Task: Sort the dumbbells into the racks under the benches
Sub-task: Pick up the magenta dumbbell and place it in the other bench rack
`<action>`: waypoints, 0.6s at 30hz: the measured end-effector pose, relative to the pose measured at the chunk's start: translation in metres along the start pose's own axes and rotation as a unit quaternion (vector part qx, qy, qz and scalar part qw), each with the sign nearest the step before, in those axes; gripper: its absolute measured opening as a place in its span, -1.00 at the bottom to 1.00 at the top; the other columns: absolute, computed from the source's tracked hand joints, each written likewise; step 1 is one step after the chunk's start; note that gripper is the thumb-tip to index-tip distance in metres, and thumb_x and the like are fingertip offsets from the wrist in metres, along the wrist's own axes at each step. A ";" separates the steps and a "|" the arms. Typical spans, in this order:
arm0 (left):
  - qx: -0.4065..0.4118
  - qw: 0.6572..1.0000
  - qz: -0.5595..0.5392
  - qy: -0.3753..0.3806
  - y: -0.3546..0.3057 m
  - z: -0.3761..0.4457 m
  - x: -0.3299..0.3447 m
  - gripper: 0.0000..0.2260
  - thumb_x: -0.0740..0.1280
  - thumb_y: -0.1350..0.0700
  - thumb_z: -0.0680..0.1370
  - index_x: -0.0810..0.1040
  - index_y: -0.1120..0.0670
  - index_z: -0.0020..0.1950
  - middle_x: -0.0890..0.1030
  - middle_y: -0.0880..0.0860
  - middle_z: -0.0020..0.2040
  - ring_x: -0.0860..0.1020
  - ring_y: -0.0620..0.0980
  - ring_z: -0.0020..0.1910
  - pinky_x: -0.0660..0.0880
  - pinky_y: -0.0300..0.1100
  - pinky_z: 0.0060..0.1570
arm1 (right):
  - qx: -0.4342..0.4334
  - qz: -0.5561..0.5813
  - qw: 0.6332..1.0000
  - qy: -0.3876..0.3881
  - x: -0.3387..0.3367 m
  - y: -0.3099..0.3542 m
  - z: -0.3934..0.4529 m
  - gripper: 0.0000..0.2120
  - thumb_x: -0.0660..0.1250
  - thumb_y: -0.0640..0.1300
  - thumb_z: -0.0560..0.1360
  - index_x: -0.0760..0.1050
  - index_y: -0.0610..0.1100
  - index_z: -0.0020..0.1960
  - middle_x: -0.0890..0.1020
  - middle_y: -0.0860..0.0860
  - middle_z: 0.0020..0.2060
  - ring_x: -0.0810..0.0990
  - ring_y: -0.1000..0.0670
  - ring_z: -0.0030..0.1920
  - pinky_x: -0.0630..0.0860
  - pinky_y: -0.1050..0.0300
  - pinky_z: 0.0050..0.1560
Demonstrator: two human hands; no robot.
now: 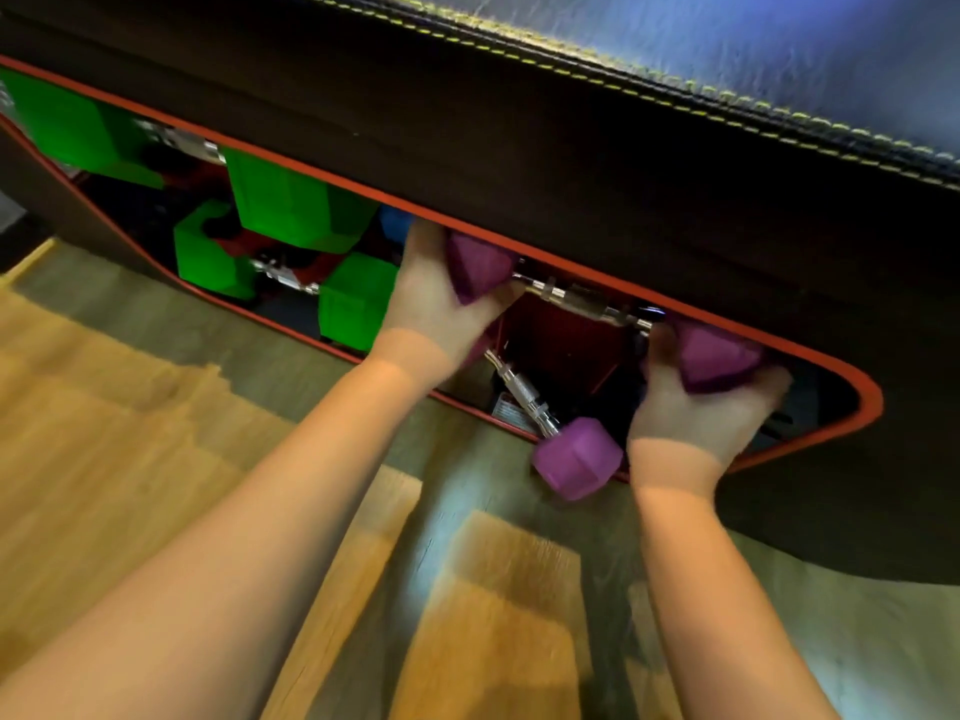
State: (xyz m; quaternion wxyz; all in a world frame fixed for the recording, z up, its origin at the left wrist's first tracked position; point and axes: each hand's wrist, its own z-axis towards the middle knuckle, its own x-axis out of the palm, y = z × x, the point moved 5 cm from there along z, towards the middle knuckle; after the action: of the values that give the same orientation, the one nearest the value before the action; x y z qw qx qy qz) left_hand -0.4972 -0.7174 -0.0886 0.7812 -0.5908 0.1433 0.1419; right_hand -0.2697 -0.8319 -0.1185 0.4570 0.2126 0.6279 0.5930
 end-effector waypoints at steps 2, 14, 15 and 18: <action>0.014 0.996 0.090 0.003 -0.003 0.002 0.006 -0.13 0.55 -0.16 0.27 0.32 0.25 0.40 0.41 0.22 0.34 0.36 0.16 0.37 0.23 -0.06 0.44 | 0.033 -0.062 0.995 0.070 0.008 -0.010 0.001 -0.24 0.46 0.13 0.40 0.29 -0.30 0.38 0.43 -0.19 0.29 0.41 -0.18 0.33 0.31 -0.07 0.39; 0.031 0.974 0.221 -0.024 -0.001 -0.006 0.003 -0.11 0.59 -0.10 0.18 0.34 0.26 0.36 0.39 0.25 0.28 0.44 0.24 0.25 0.37 -0.07 0.32 | -0.016 -0.175 0.984 -0.009 0.009 0.004 -0.017 0.11 0.57 0.13 0.18 0.05 -0.23 0.51 0.24 -0.29 0.42 0.25 -0.34 0.37 0.21 -0.24 0.32; 0.032 0.974 0.225 -0.021 -0.002 -0.005 0.003 -0.10 0.59 -0.11 0.18 0.34 0.26 0.37 0.39 0.25 0.27 0.44 0.24 0.24 0.38 -0.05 0.31 | -0.017 -0.180 0.984 -0.010 0.009 0.003 -0.017 0.11 0.57 0.13 0.17 0.06 -0.22 0.50 0.26 -0.28 0.41 0.27 -0.34 0.36 0.23 -0.27 0.29; 0.034 0.972 0.229 -0.021 -0.002 -0.005 0.003 -0.09 0.59 -0.12 0.18 0.33 0.27 0.37 0.40 0.25 0.26 0.44 0.25 0.22 0.39 -0.04 0.30 | -0.018 -0.198 0.980 -0.014 0.008 0.004 -0.018 0.11 0.56 0.16 0.18 0.05 -0.20 0.51 0.27 -0.26 0.40 0.29 -0.32 0.34 0.26 -0.24 0.24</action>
State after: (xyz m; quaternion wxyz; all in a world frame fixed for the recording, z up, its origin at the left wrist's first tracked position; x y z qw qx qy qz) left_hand -0.4939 -0.7223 -0.0889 0.7505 -0.5119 0.2636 0.3245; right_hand -0.2901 -0.8345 -0.1195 0.5779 0.0839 0.6403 0.4990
